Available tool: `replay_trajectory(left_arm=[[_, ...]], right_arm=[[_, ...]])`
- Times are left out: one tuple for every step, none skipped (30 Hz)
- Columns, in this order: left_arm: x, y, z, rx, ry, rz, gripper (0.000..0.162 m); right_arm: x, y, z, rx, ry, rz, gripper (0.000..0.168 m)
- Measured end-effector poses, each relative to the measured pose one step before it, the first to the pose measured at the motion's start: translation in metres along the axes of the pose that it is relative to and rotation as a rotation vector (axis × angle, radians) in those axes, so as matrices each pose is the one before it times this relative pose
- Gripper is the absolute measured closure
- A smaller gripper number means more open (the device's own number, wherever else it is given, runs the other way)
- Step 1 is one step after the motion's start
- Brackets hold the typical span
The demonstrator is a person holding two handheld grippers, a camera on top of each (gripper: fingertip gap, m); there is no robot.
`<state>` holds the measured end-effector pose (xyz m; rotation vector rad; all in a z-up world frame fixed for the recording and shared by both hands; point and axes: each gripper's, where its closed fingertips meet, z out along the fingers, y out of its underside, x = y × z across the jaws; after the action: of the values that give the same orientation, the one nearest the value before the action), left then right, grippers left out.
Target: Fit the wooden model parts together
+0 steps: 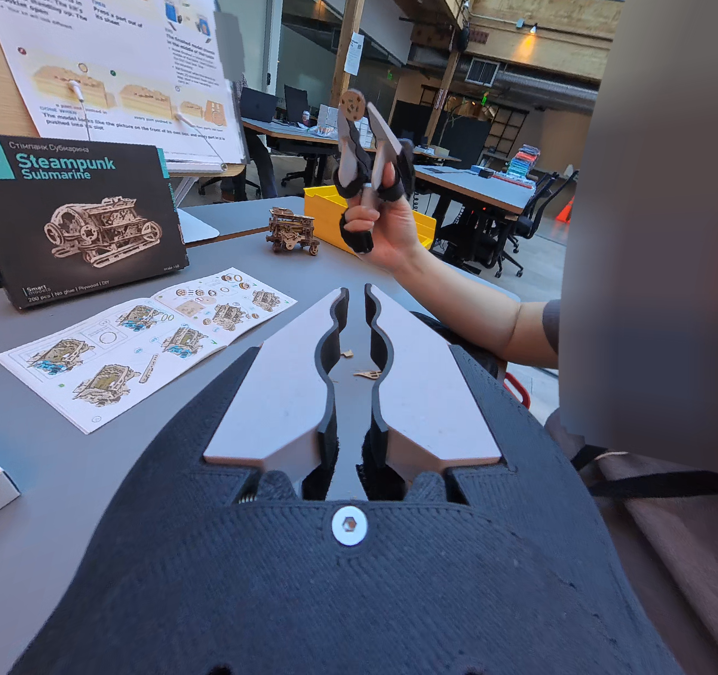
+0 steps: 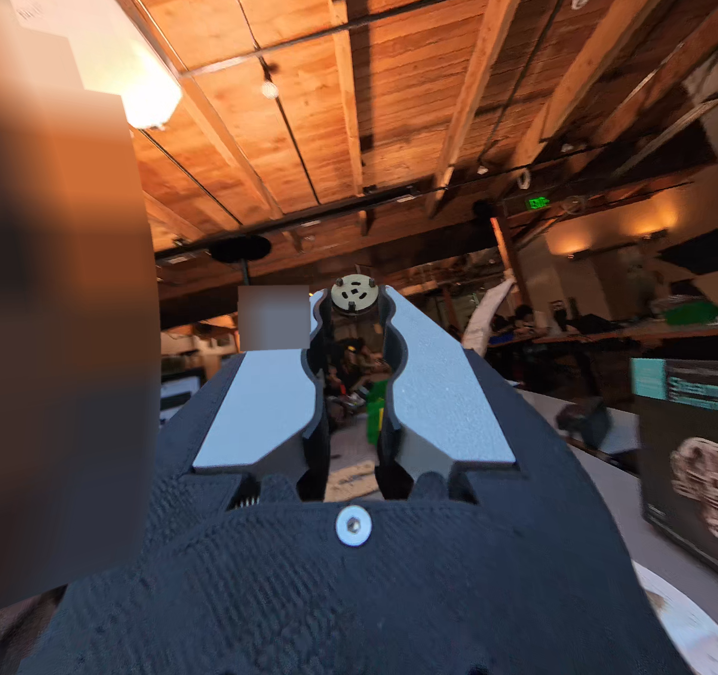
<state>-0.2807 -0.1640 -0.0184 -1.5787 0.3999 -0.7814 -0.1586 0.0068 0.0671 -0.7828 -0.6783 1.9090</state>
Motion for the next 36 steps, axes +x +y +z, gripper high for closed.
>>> replay_trajectory(left_arm=[[-0.00848, -0.00047, 0.00555, -0.0026, 0.0048, -0.0156, 0.156], [-0.00811, -0.00057, 0.00682, -0.0058, 0.0078, -0.0129, 0.155], [-0.00822, -0.00096, 0.00795, -0.0087, 0.008, -0.0107, 0.155], [-0.00787, -0.00108, 0.00889, -0.0117, 0.009, -0.0061, 0.155], [-0.00786, -0.00101, 0.00989, -0.0167, 0.0098, -0.0007, 0.155], [-0.00847, -0.00075, 0.0104, -0.0212, 0.0073, 0.0, 0.155], [-0.00858, -0.00121, 0.01074, -0.0211, 0.0065, 0.0005, 0.154], [-0.00878, -0.00167, 0.01095, -0.0183, 0.0057, 0.0039, 0.154], [-0.00995, -0.00211, 0.01084, -0.0137, -0.0001, 0.0054, 0.154], [-0.01092, -0.00241, 0.01081, -0.0072, -0.005, 0.0012, 0.154], [-0.01086, -0.00173, 0.01082, -0.0083, -0.0031, -0.0017, 0.154], [-0.01023, -0.00091, 0.01082, -0.0105, 0.0004, -0.0071, 0.154], [-0.0086, -0.00086, 0.01052, -0.0075, 0.007, -0.0131, 0.154], [-0.00744, -0.00058, 0.01024, -0.0052, 0.0098, -0.01, 0.154], [-0.00822, 0.00001, 0.00961, -0.0025, 0.0003, -0.0036, 0.154], [-0.00852, 0.00114, 0.0088, 0.0013, -0.0065, -0.0015, 0.154], [-0.00777, 0.00283, 0.00752, 0.0041, -0.0074, -0.0024, 0.154], [-0.00741, 0.00483, 0.00589, 0.0052, -0.0103, -0.0009, 0.155], [-0.0073, 0.00755, 0.00373, 0.0036, -0.015, -0.0002, 0.155], [-0.00714, 0.01016, 0.00156, -0.0051, -0.0185, 0.0037, 0.156], [-0.00694, 0.01206, -0.00021, -0.0143, -0.0223, 0.0086, 0.156], [-0.00526, 0.01147, -0.00134, -0.0153, -0.0191, 0.0159, 0.156], [-0.0039, 0.00804, -0.00163, -0.0071, -0.0195, 0.0256, 0.157], [-0.00315, 0.00352, -0.0005, -0.0023, -0.0212, 0.0333, 0.159], [-0.00077, 0.00047, 0.00078, -0.0033, -0.0129, 0.0365, 0.16], [0.00245, 0.00041, 0.00181, -0.0068, 0.0027, 0.0416, 0.16], [0.0031, 0.00229, 0.00254, -0.0094, 0.003, 0.0393, 0.162], [0.00281, 0.00369, 0.00299, -0.0114, -0.0013, 0.0263, 0.162], [0.00393, 0.00435, 0.00316, -0.0137, 0.0064, 0.0159, 0.162], [0.00489, 0.00421, 0.00312, -0.0188, 0.0136, 0.0096, 0.162], [0.00514, 0.00375, 0.00289, -0.0214, 0.016, 0.0098, 0.162], [0.00483, 0.0025, 0.00231, -0.0169, 0.0122, 0.0152, 0.162], [0.00445, 0.00117, 0.00171, -0.011, 0.0096, 0.0181, 0.162], [0.00464, 0.00058, 0.00157, -0.0073, 0.0124, 0.0168, 0.162], [0.00408, 0.00058, 0.00141, -0.0066, 0.0112, 0.0118, 0.162], [0.00351, 0.00127, 0.00163, -0.0083, 0.0106, 0.0062, 0.162]], right_arm=[[0.00945, 0.00663, -0.00166, -0.051, 0.0716, -0.077, 0.146], [0.00872, 0.0069, -0.00145, -0.0557, 0.0691, -0.0897, 0.145], [0.00661, 0.00648, -0.00113, -0.0556, 0.0576, -0.0968, 0.145], [0.00508, 0.00576, -0.00086, -0.0506, 0.0484, -0.1009, 0.145], [0.0053, 0.00515, -0.00085, -0.0466, 0.0508, -0.0969, 0.145], [0.00558, 0.00489, -0.00098, -0.0445, 0.0528, -0.0901, 0.145], [0.004, 0.0045, -0.00072, -0.0404, 0.0419, -0.0836, 0.145], [0.00207, 0.00475, -0.00063, -0.039, 0.029, -0.071, 0.145], [0.00205, 0.00547, -0.00109, -0.0411, 0.0288, -0.0569, 0.145], [0.00284, 0.00578, -0.0018, -0.0344, 0.0362, -0.0453, 0.145], [0.00195, 0.00631, -0.00242, -0.0288, 0.0334, -0.0381, 0.145], [0.00116, 0.00797, -0.00277, -0.0307, 0.0302, -0.0381, 0.145], [0.00025, 0.01001, -0.00234, -0.0354, 0.0257, -0.0426, 0.145], [-0.00062, 0.01137, -0.0019, -0.0379, 0.022, -0.0473, 0.145], [-0.00087, 0.01145, -0.00137, -0.0364, 0.0218, -0.053, 0.145], [-0.00136, 0.01079, -0.00071, -0.0338, 0.0188, -0.0565, 0.145], [-0.00286, 0.00953, 0.00014, -0.0289, 0.0082, -0.0489, 0.145], [-0.00441, 0.00803, 0.00088, -0.0225, -0.0039, -0.0297, 0.145], [-0.00626, 0.00567, 0.00177, -0.0099, -0.0193, -0.0094, 0.145], [-0.00584, 0.00468, 0.0027, -0.0089, -0.0237, 0.0022, 0.145], [-0.00471, 0.00536, 0.00349, -0.0172, -0.0223, 0.001, 0.145], [-0.0036, 0.0056, 0.00359, -0.0202, -0.0183, -0.0046, 0.145], [-0.00253, 0.00523, 0.003, -0.0163, -0.0121, -0.0069, 0.145], [-0.00314, 0.0046, 0.00263, -0.0138, -0.0158, -0.003, 0.145], [-0.0027, 0.00428, 0.00256, -0.016, -0.0144, 0.0028, 0.145], [-0.00221, 0.00323, 0.00234, -0.0154, -0.0118, 0.005, 0.145], [-0.00267, 0.00278, 0.00202, -0.0121, -0.0129, 0.0016, 0.145], [-0.00174, 0.00336, 0.00156, -0.0136, -0.007, -0.0026, 0.145], [-0.00129, 0.00323, 0.00122, -0.0138, -0.0067, -0.002, 0.145], [-0.00049, 0.00236, 0.00064, -0.0097, -0.0044, 0.0022, 0.145], [0.00018, 0.00126, 0.00027, -0.0023, -0.0018, 0.0049, 0.145], [0.00062, 0.00087, -0.00001, 0.0, -0.0005, 0.008, 0.145], [0.00102, 0.00111, 0.00001, -0.003, 0.0017, 0.0096, 0.145], [0.00089, 0.00113, 0.00012, -0.003, 0.001, 0.0088, 0.145], [0.00034, 0.00127, 0.0002, -0.0031, -0.0013, 0.005, 0.145], [0.00056, 0.00142, 0.00029, -0.0064, 0.0017, 0.0031, 0.145]])
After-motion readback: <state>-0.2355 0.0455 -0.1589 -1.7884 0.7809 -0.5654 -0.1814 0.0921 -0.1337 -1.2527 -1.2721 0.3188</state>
